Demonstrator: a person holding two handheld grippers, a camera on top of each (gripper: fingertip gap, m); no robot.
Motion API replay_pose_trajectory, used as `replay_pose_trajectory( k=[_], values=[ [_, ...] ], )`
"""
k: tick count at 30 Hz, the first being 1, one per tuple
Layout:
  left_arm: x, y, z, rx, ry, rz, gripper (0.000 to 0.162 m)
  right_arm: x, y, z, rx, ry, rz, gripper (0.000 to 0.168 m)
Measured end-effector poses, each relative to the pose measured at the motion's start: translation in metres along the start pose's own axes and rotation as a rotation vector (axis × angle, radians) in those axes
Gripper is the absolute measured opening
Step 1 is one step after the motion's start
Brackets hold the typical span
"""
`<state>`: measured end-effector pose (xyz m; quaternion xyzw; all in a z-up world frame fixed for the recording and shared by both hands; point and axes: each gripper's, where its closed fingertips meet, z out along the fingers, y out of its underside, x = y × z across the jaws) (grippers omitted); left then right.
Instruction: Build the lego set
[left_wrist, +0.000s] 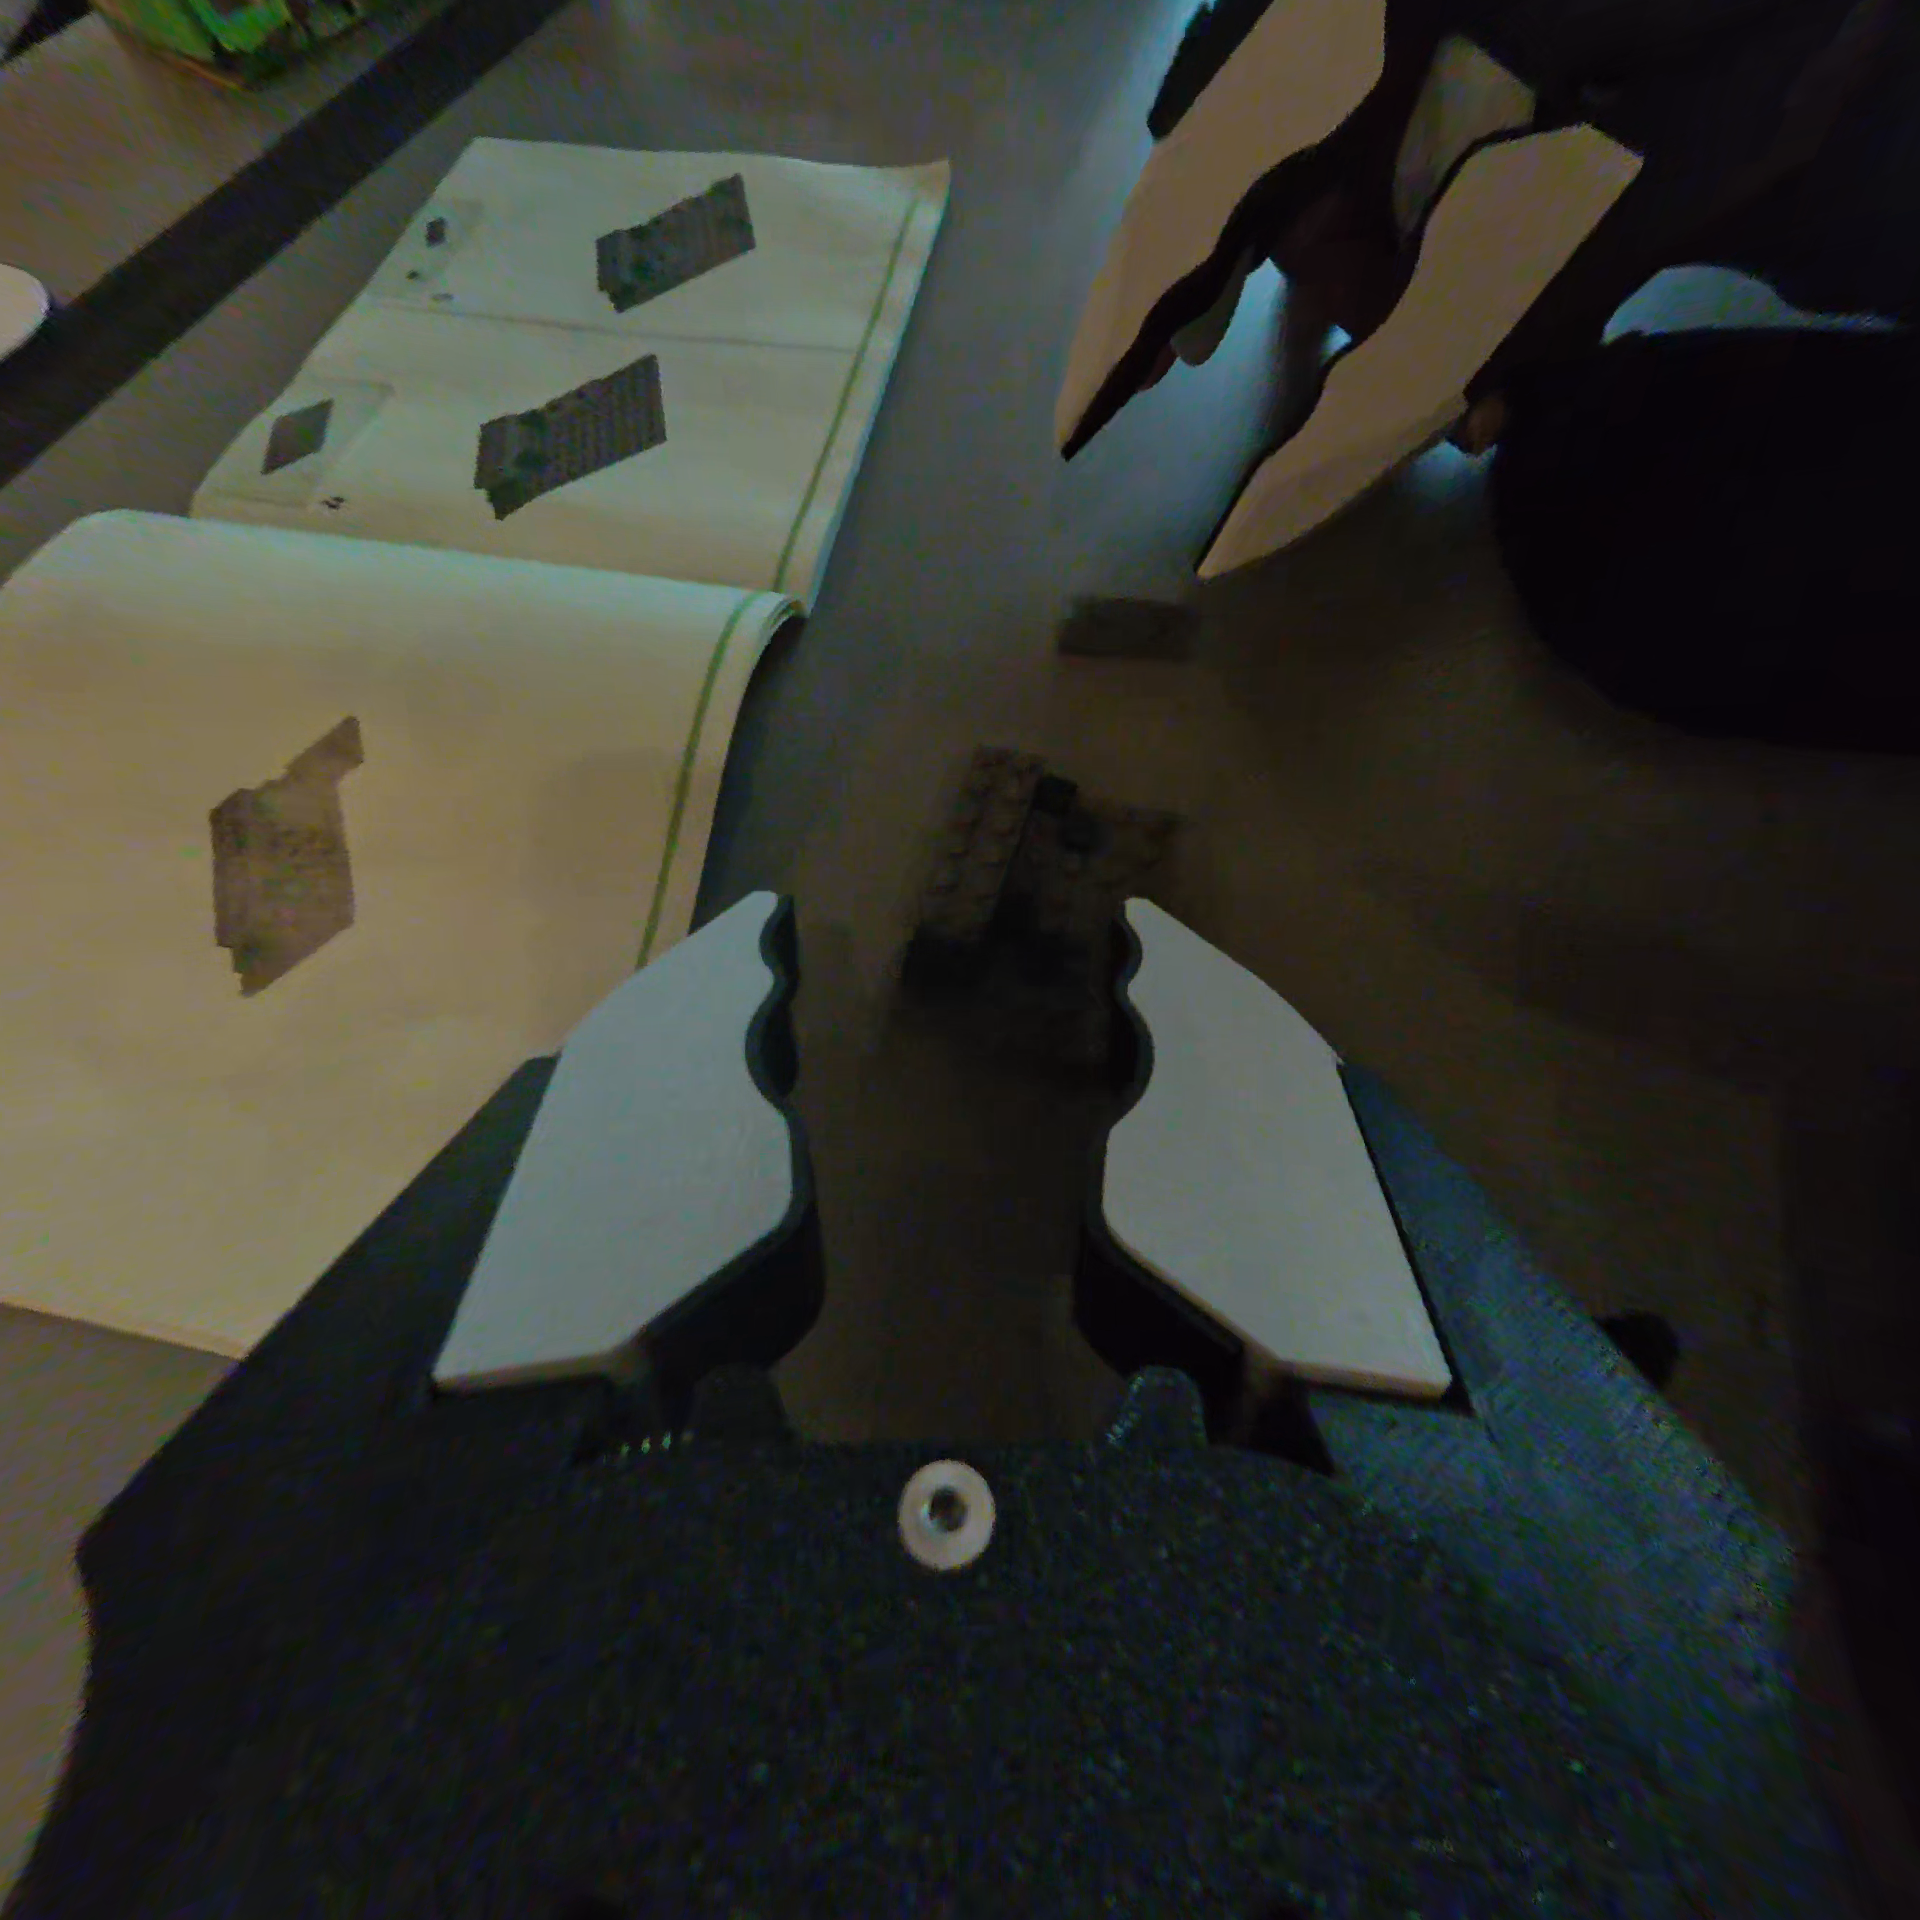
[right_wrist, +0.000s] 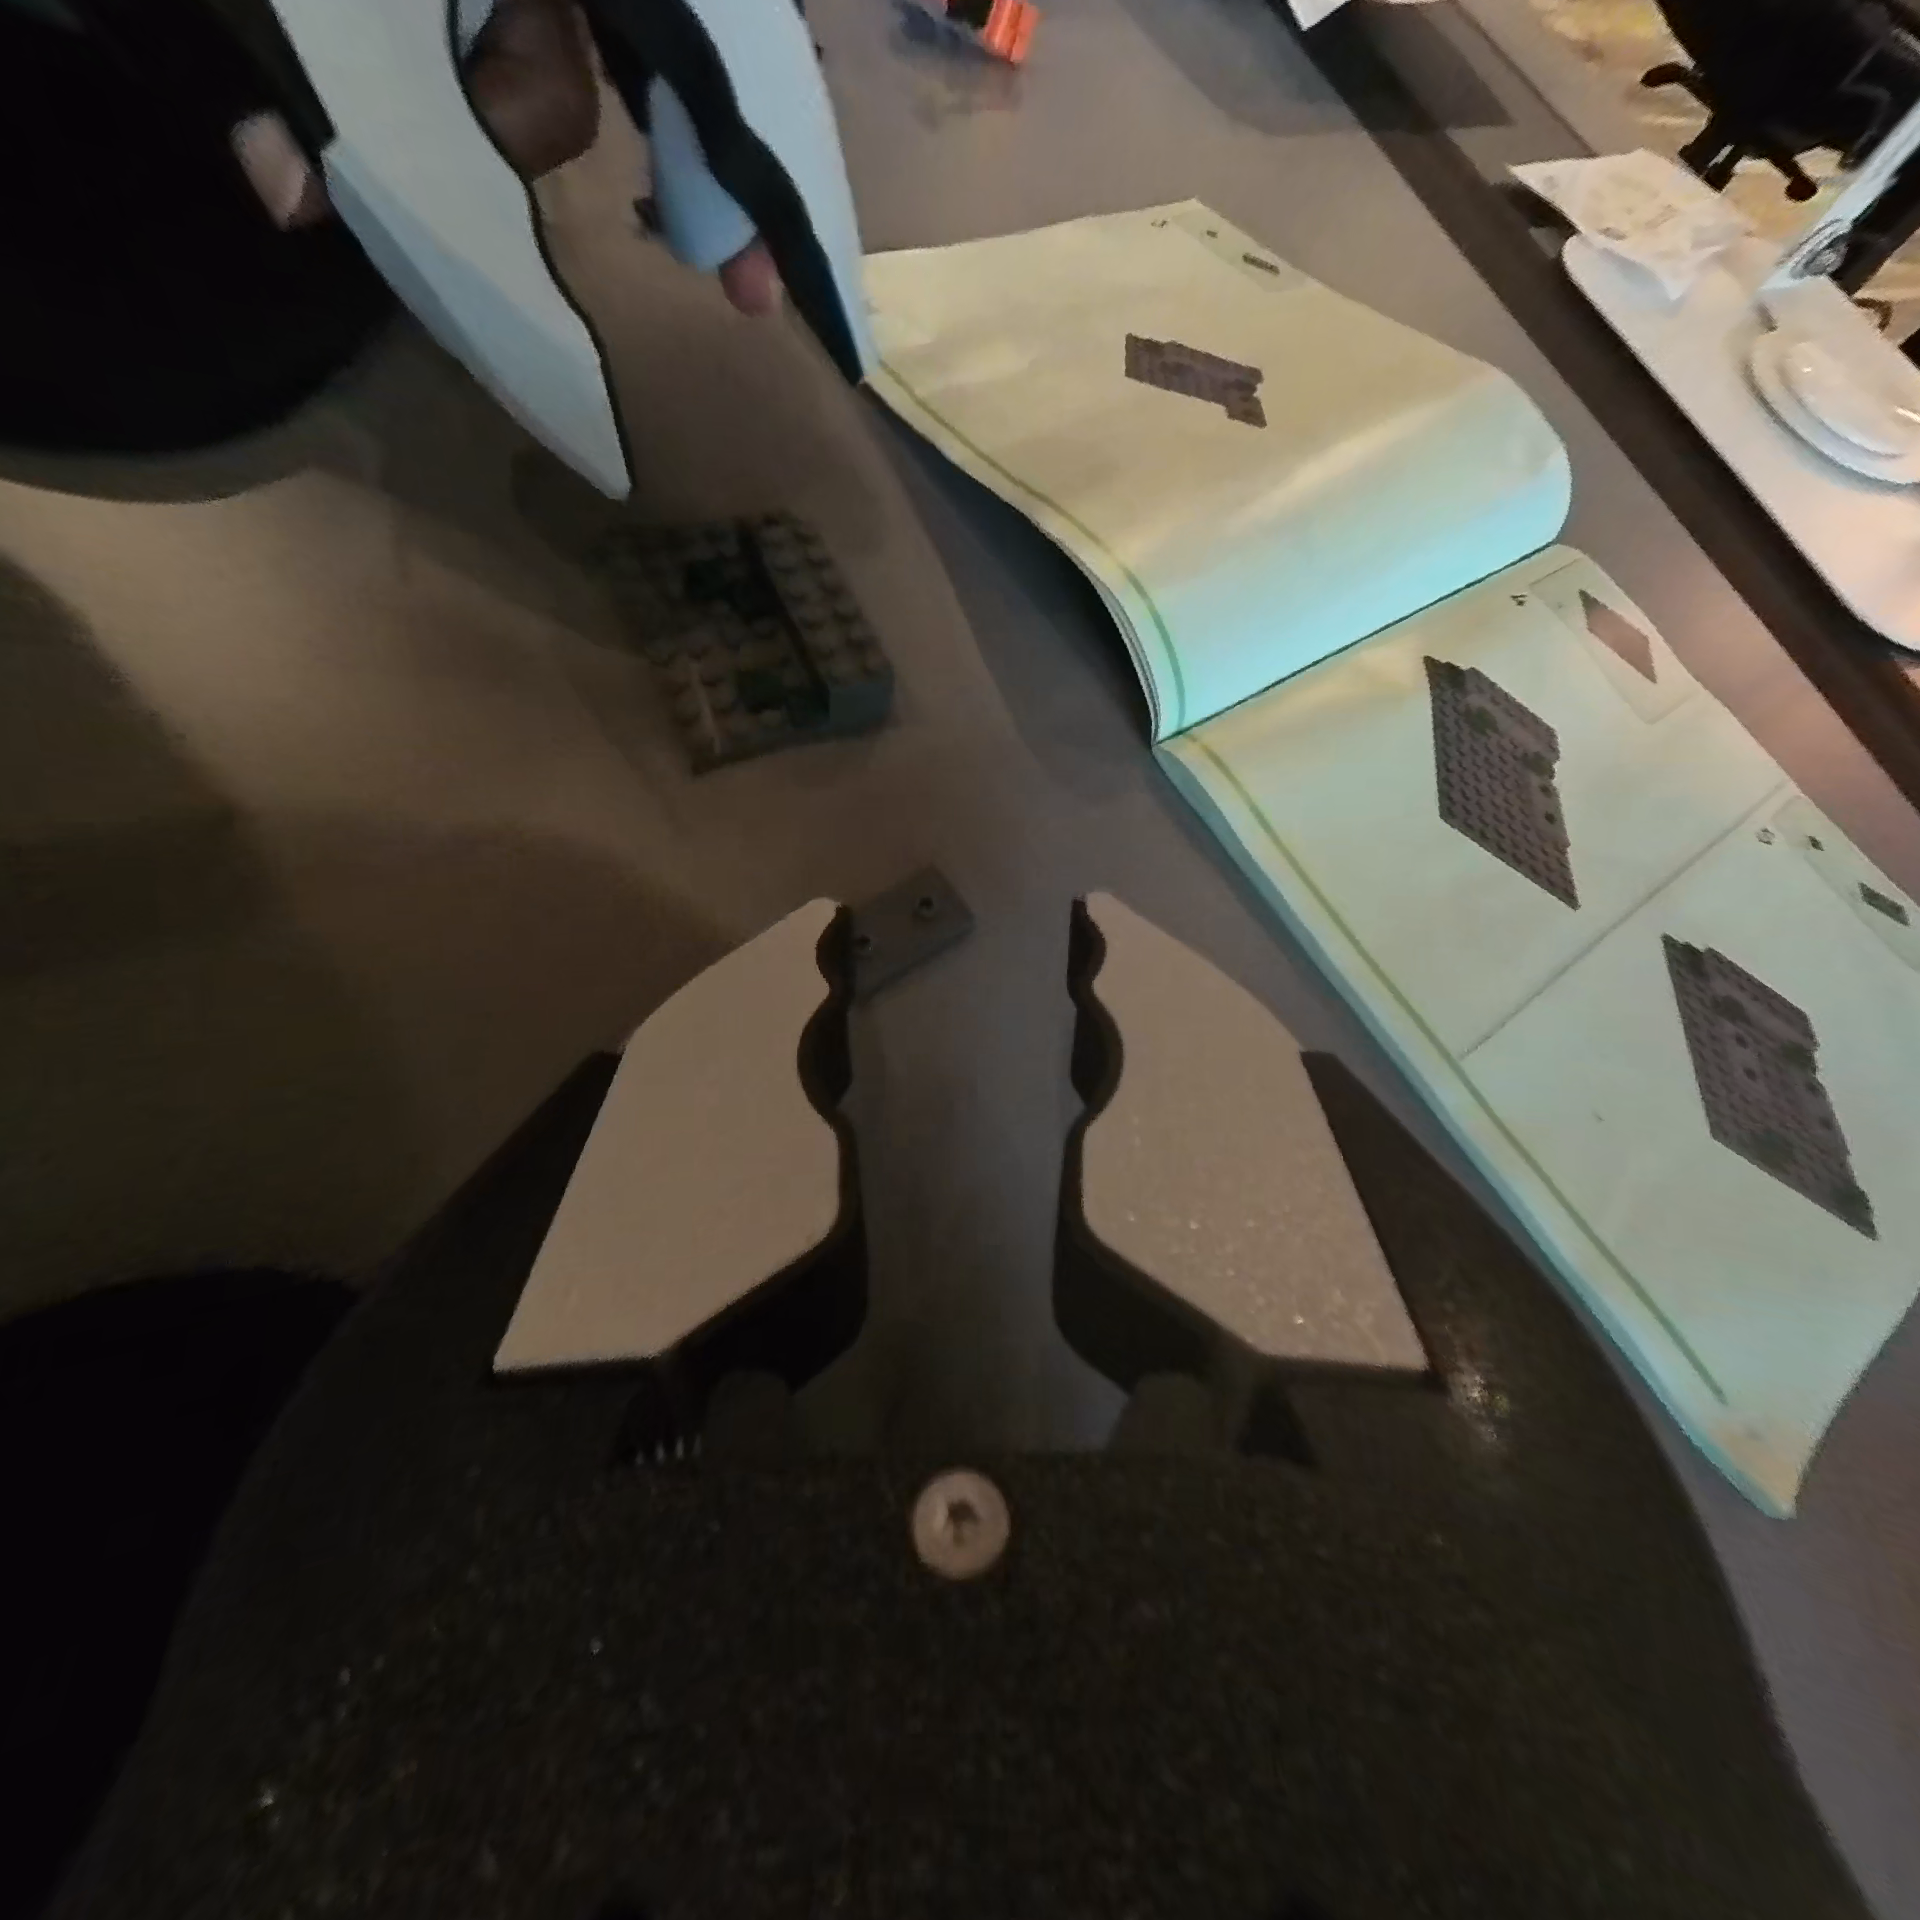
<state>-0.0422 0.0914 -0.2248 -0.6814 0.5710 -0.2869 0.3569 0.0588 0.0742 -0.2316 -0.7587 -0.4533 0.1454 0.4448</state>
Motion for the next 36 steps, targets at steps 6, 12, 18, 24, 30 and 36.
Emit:
replay_pose_trajectory(
  k=[6, 12, 18, 24, 30, 36],
  values=[
    [-0.001, 0.008, 0.01, -0.037, 0.09, 0.048, 0.058, 0.0, 0.001, 0.008, 0.002, -0.02, 0.009, 0.042],
    [0.01, 0.017, 0.017, -0.071, 0.173, 0.069, 0.055, -0.002, 0.009, 0.011, -0.047, -0.117, -0.016, 0.051],
    [0.011, 0.02, 0.02, -0.082, 0.153, 0.088, 0.058, -0.017, 0.014, 0.013, -0.118, -0.33, -0.124, 0.051],
    [0.012, 0.022, 0.02, -0.099, 0.146, 0.094, 0.055, -0.019, 0.015, 0.017, -0.166, -0.484, -0.169, 0.047],
    [0.011, 0.023, 0.02, -0.1, 0.14, 0.075, 0.05, -0.014, 0.012, 0.02, -0.156, -0.521, -0.141, 0.032],
    [0.008, 0.022, 0.019, -0.101, 0.112, 0.086, 0.055, -0.017, 0.004, 0.026, -0.139, -0.43, -0.123, 0.032]
  ],
)
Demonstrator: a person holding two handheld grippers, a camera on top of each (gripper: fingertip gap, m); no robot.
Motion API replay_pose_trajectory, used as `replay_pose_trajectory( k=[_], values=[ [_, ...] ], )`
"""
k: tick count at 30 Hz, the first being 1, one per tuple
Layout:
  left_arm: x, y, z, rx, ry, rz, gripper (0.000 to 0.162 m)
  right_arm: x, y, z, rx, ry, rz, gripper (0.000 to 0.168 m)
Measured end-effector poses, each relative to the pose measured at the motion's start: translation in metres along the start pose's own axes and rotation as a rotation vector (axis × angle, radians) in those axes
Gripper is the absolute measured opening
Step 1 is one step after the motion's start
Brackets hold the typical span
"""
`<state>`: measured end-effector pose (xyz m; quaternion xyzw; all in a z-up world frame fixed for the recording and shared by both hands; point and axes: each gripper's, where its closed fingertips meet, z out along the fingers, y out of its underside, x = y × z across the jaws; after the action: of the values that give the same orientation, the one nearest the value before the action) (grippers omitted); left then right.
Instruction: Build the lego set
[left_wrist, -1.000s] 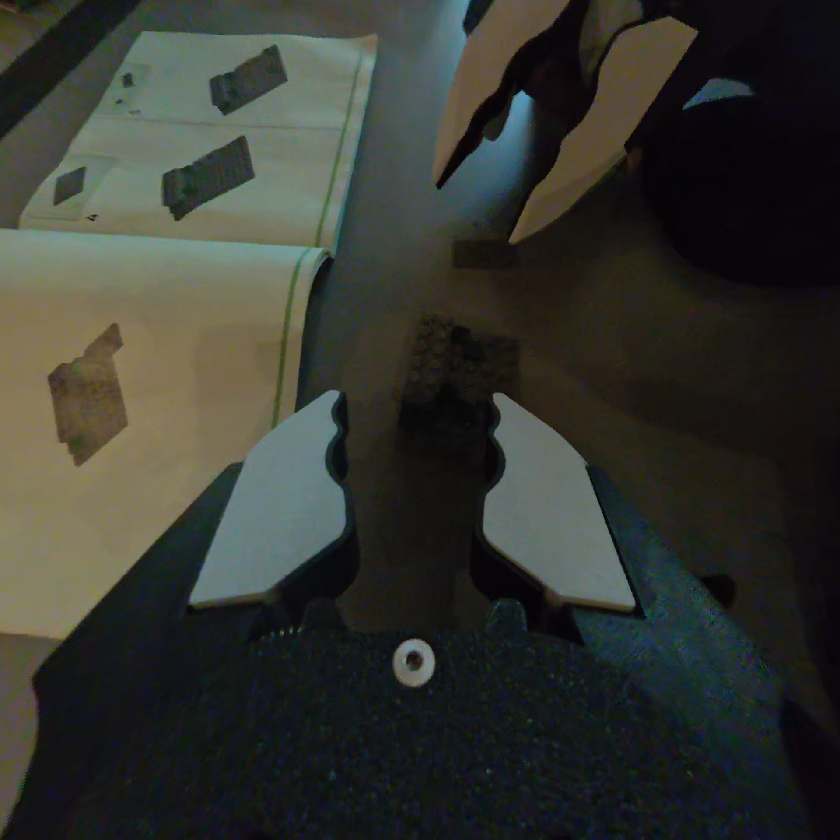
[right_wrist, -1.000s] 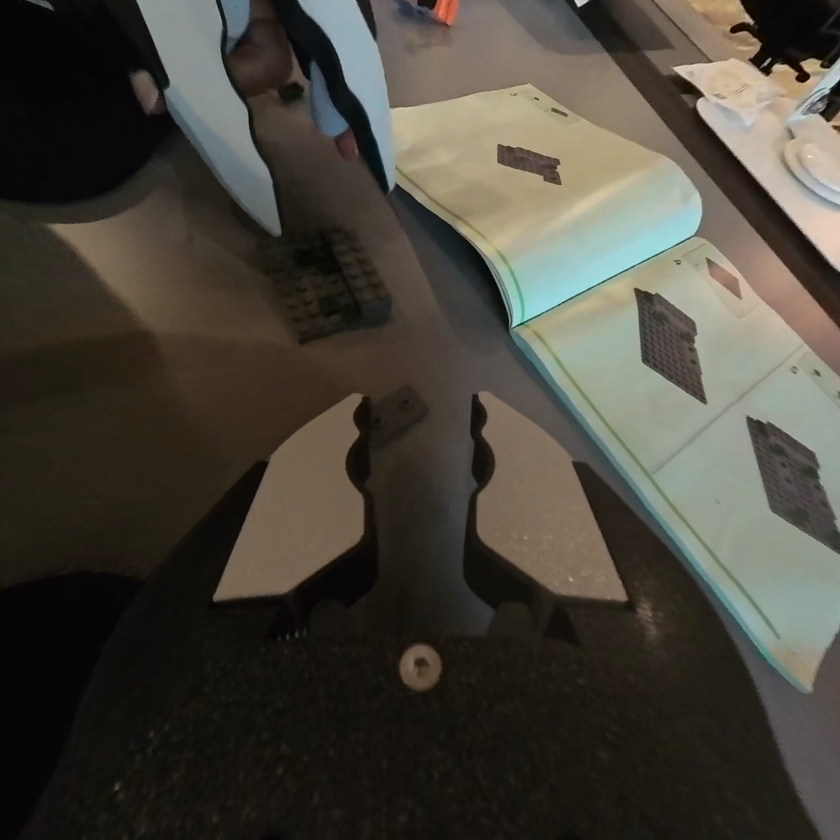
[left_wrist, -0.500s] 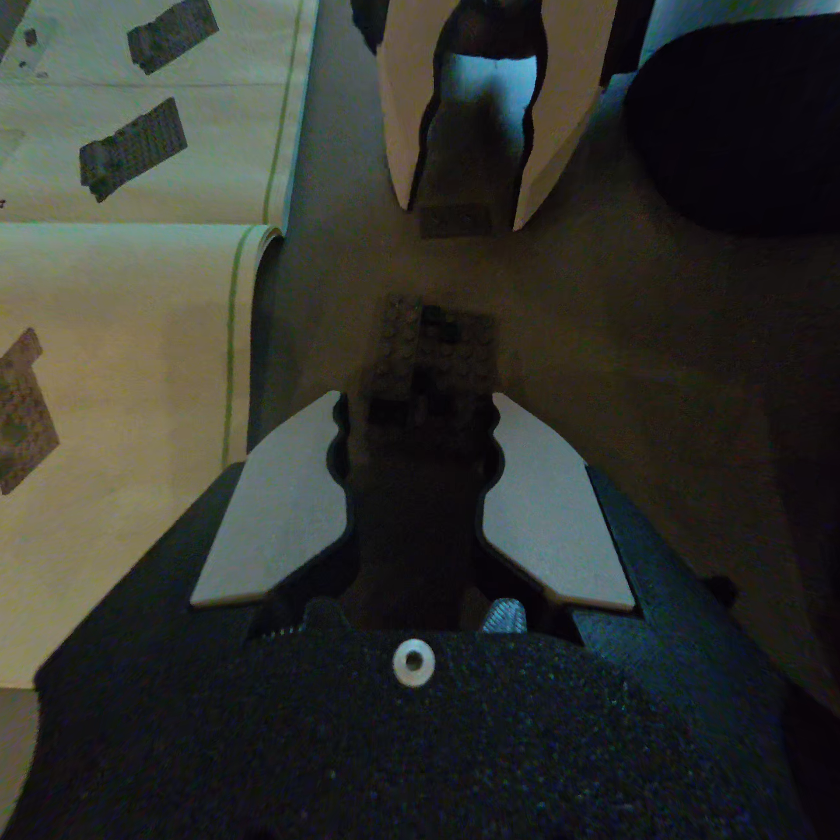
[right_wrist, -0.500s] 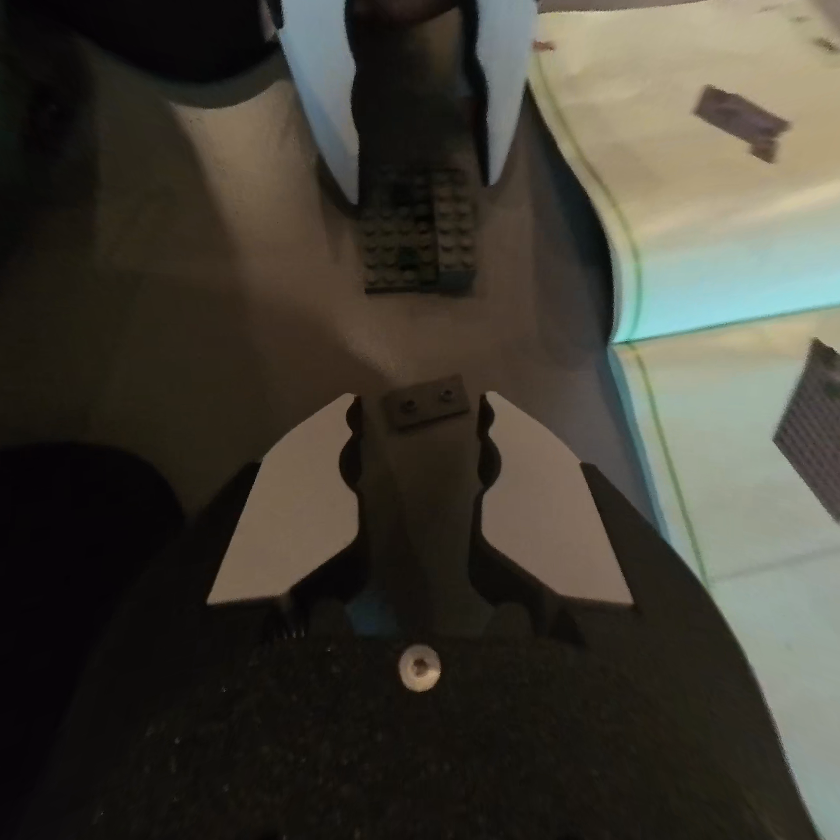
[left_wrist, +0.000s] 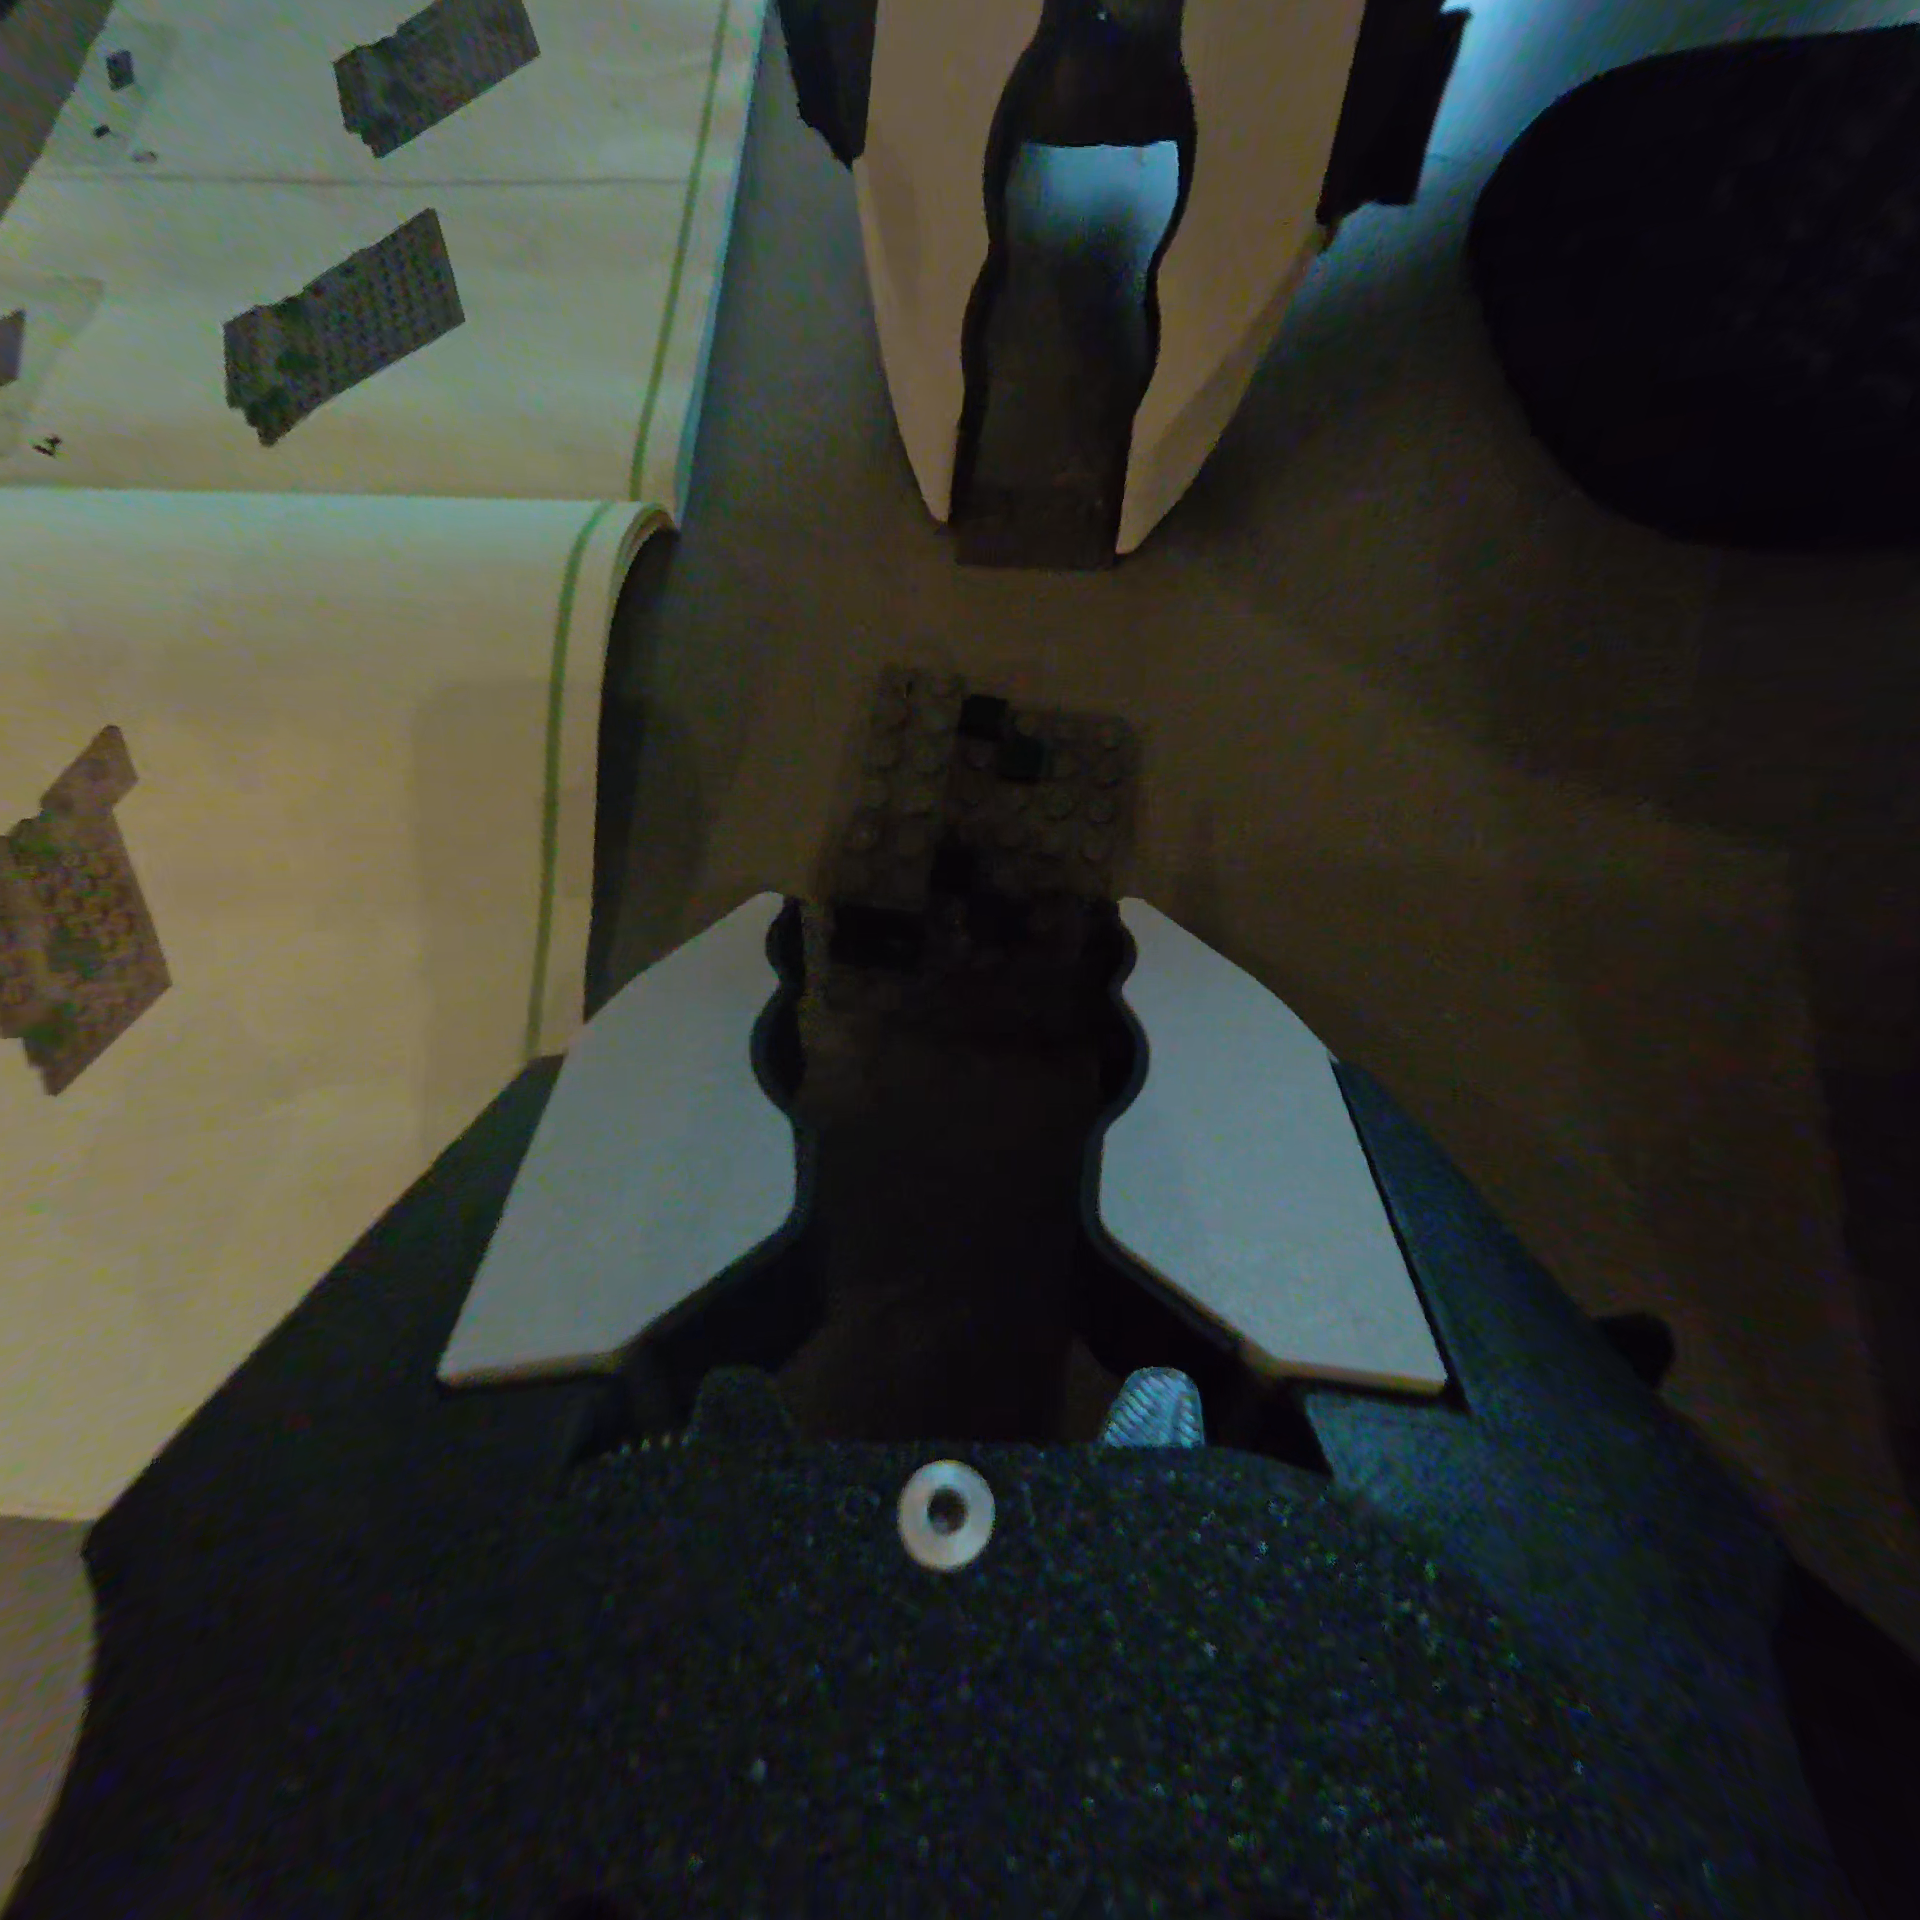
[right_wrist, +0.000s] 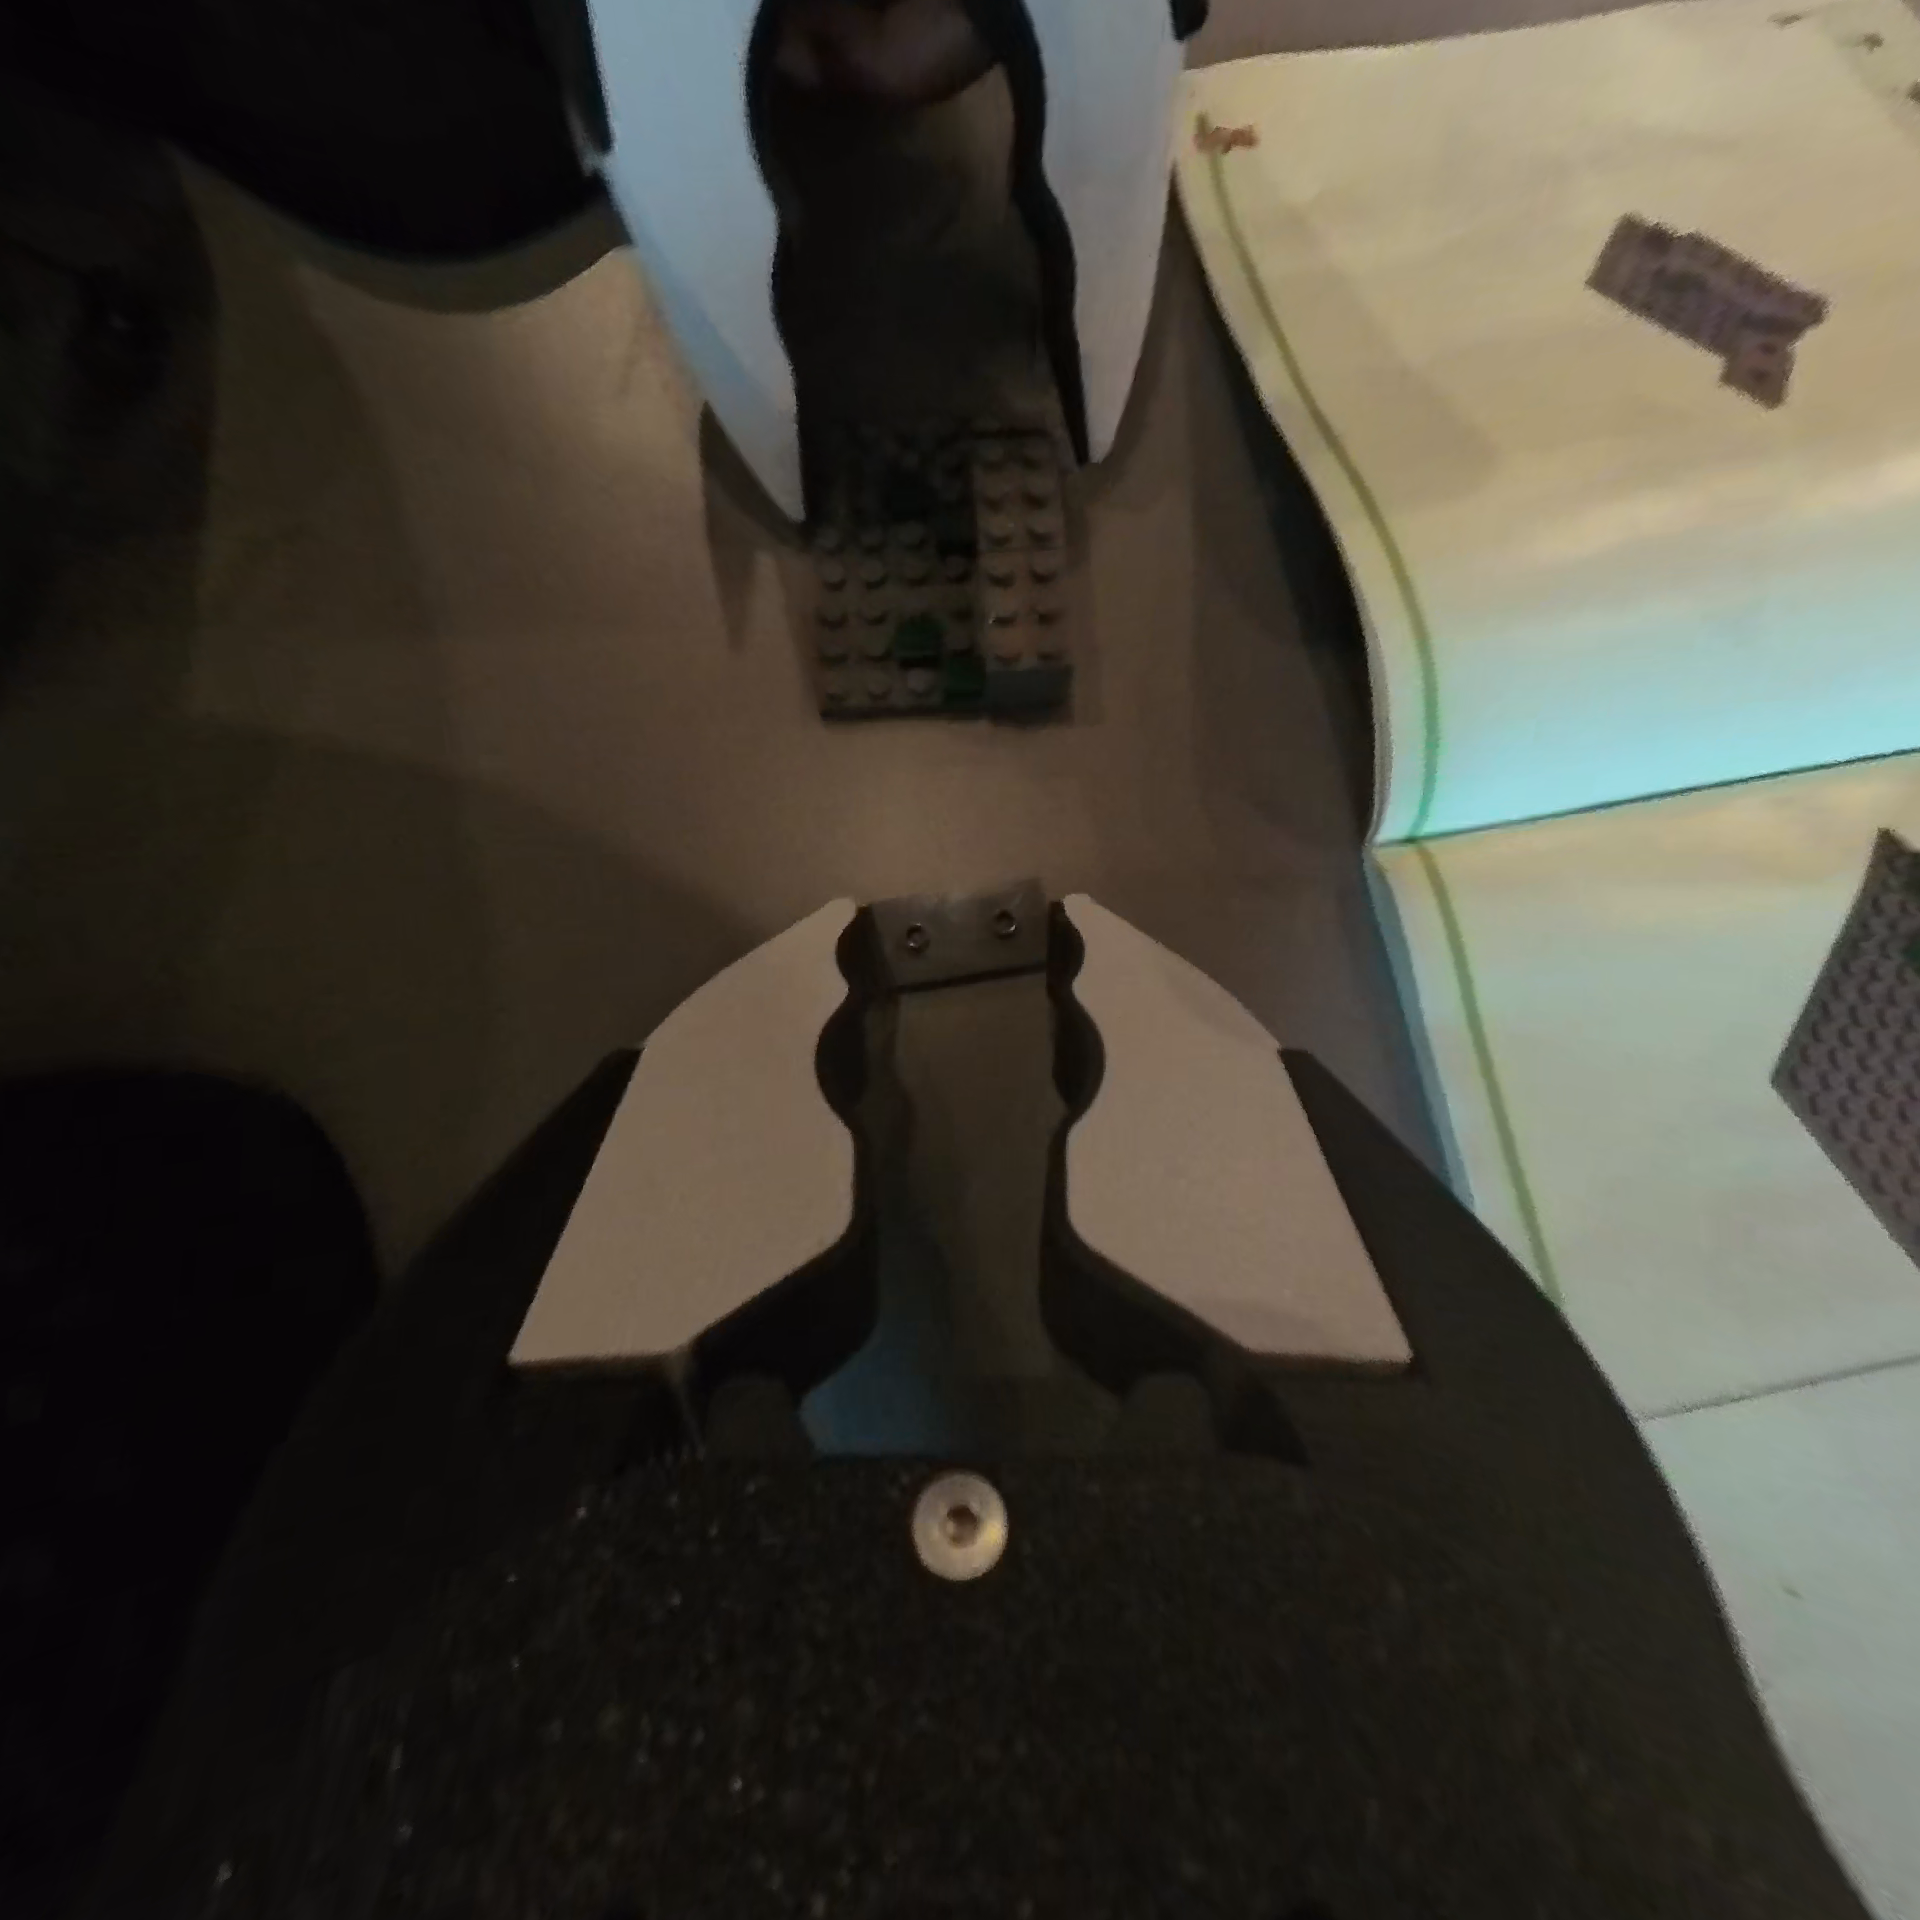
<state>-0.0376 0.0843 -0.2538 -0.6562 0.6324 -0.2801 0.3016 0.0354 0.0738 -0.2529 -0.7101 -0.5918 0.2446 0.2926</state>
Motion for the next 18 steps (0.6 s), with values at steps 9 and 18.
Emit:
replay_pose_trajectory(
  k=[9, 18],
  values=[
    [0.022, -0.015, -0.042, 0.09, -0.101, 0.032, 0.061, 0.002, -0.027, -0.004, 0.045, 0.162, 0.052, 0.032],
    [0.037, 0.005, -0.079, 0.134, -0.247, -0.069, 0.056, 0.003, -0.018, -0.006, 0.039, 0.208, 0.092, 0.032]
  ],
)
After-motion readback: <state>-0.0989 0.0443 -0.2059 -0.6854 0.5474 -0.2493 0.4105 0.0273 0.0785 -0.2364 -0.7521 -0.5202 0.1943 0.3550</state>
